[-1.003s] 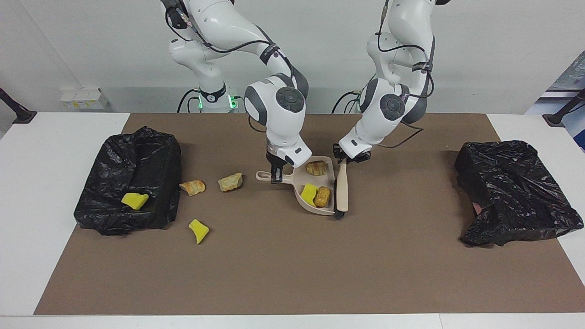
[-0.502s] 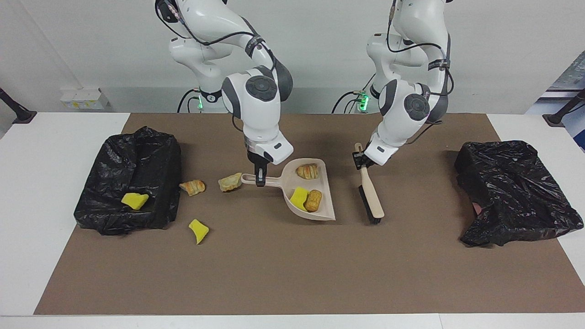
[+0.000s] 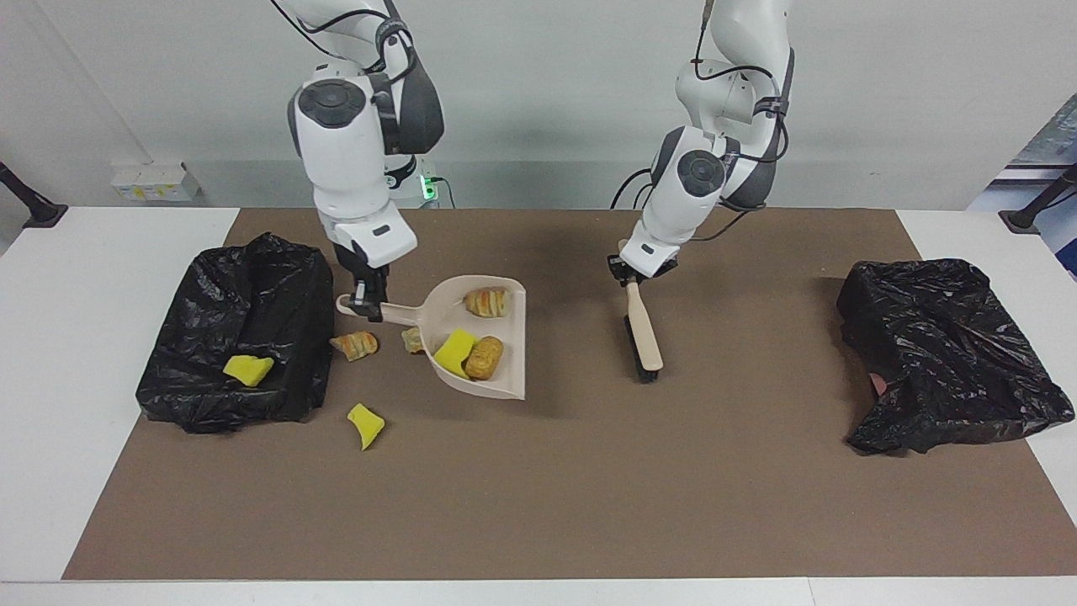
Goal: Sweep and dump trash in bin
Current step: 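Carry the dustpan with the right gripper over the black bag and tip it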
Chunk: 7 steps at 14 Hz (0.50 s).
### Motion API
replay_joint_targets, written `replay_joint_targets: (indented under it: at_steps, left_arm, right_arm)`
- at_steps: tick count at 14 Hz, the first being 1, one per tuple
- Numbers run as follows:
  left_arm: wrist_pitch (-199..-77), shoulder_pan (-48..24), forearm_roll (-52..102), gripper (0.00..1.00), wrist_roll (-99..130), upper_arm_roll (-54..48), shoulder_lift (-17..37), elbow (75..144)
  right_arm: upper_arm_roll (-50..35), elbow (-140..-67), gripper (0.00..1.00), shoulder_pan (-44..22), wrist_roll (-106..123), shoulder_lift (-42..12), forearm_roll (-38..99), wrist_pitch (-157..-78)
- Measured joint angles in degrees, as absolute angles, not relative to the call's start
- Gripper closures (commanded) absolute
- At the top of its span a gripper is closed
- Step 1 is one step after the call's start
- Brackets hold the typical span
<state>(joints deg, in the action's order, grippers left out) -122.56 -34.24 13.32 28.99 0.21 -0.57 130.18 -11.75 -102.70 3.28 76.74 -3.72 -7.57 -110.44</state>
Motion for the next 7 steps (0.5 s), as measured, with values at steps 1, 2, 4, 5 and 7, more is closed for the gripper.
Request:
replay_joint_targets:
  at_steps: [1,2,4,5,7]
  left_arm:
    - [-122.8,-36.4,13.3,1.0,30.4,0.1,-1.9,131.8]
    - [-123.0,-38.6,13.3,1.0,32.0,0.0,-3.2,133.4]
    - [-123.7,-42.5,13.3,1.0,35.7,-0.2,-5.7,136.3]
    - [-124.6,-44.5,13.3,1.0,38.1,-0.2,-6.7,137.6]
    - [-128.2,-47.5,13.2,1.0,41.9,-0.5,-7.5,140.3]
  right_arm:
    - [-11.7,-103.4,1.0,6.5,80.3,-2.5,-7.2,-110.1]
    - [-11.6,-103.8,1.0,9.8,83.7,-1.5,-6.8,-109.6]
    - [-11.4,-104.0,1.0,16.9,91.8,-0.2,-5.5,-108.4]
    - [-11.4,-104.0,1.0,20.8,96.6,0.2,-5.0,-108.3]
    - [-11.1,-104.0,1.0,28.3,104.4,0.6,-4.7,-108.3]
